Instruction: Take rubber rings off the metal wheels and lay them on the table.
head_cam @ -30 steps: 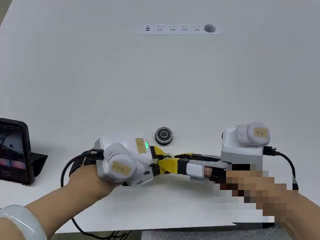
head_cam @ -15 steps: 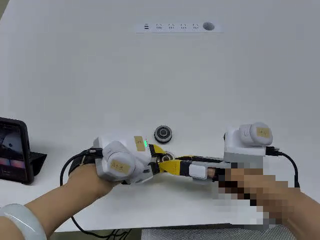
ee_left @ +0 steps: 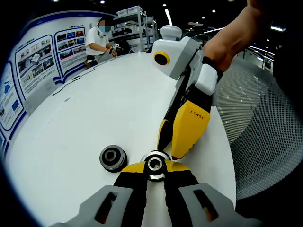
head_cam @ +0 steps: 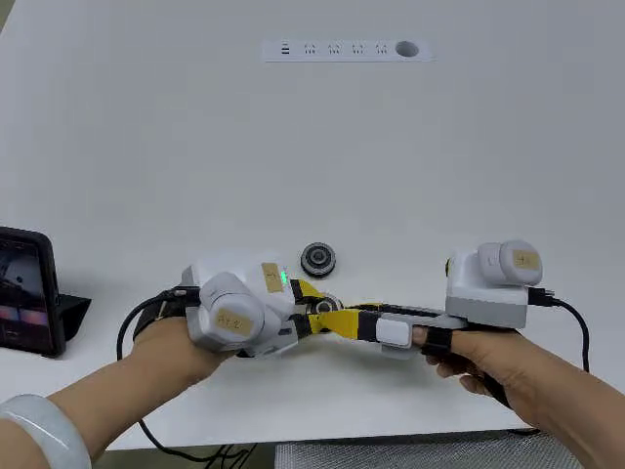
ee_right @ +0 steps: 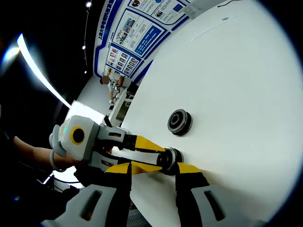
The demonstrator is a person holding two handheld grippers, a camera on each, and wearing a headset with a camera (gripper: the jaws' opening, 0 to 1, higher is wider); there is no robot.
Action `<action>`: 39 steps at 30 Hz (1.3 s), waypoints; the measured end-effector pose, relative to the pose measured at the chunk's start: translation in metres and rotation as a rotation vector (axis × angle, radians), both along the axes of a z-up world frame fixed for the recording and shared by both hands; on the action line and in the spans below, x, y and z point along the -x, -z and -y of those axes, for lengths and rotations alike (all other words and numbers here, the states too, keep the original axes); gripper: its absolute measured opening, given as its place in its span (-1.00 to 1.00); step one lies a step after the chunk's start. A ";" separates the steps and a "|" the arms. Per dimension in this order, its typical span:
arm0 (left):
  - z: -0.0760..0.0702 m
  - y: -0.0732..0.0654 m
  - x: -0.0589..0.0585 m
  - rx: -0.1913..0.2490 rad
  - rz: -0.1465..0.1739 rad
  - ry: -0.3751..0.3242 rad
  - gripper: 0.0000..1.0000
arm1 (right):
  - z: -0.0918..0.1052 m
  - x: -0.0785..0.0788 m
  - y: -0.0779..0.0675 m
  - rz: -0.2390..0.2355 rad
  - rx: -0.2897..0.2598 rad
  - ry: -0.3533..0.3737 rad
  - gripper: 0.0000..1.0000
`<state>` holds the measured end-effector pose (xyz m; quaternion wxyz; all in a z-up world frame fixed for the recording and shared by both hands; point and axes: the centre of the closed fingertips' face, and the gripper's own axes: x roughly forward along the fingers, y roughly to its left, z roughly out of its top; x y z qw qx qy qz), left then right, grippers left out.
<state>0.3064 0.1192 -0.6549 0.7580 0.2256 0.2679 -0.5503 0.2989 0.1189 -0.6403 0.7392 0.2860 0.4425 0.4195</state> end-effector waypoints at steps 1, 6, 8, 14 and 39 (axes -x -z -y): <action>0.000 0.000 0.000 0.000 0.000 0.000 -0.74 | 0.000 0.000 0.001 -0.003 0.002 0.002 -0.26; 0.000 0.000 0.000 0.002 0.000 0.000 -0.74 | 0.004 -0.004 0.009 -0.019 0.034 0.021 -0.47; 0.000 0.000 0.000 0.004 0.000 -0.001 -0.74 | 0.006 -0.005 0.011 -0.016 0.047 0.023 -0.54; 0.000 0.000 0.000 0.004 -0.001 -0.001 -0.74 | 0.010 -0.008 0.017 -0.018 0.086 0.036 -0.77; 0.000 0.000 0.000 0.002 0.000 0.000 -0.74 | 0.013 -0.009 0.021 0.010 0.136 0.029 -0.96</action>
